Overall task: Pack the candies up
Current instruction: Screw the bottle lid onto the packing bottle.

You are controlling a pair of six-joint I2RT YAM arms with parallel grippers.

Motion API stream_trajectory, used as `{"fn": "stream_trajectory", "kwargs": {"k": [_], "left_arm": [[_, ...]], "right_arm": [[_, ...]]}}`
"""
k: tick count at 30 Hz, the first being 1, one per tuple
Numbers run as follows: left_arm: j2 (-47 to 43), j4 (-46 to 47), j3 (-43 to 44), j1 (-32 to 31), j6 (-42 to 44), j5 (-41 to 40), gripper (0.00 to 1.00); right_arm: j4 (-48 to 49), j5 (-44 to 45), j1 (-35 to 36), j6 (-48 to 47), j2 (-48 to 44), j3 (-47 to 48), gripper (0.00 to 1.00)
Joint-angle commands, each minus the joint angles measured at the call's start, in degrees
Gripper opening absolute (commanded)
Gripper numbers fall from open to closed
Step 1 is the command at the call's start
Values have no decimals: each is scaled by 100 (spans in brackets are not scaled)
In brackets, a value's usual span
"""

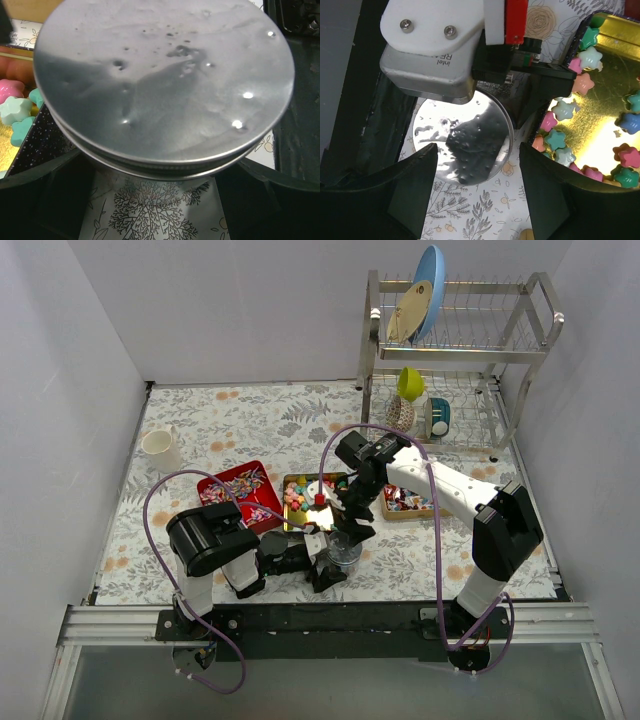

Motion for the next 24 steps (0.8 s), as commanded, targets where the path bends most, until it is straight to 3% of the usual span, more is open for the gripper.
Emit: {"fn": "stream_trajectory", "kwargs": {"k": [1, 18, 24], "left_arm": [[245, 134, -43, -44, -193, -178, 0], [368, 160, 45, 132, -615, -380, 0], [403, 90, 89, 141, -642, -310, 0]], "right_arm": [[-234, -178, 20, -190, -158, -149, 73], [-691, 340, 20, 72, -1212, -1476, 75], [-944, 218, 20, 223, -1380, -1503, 76]]}}
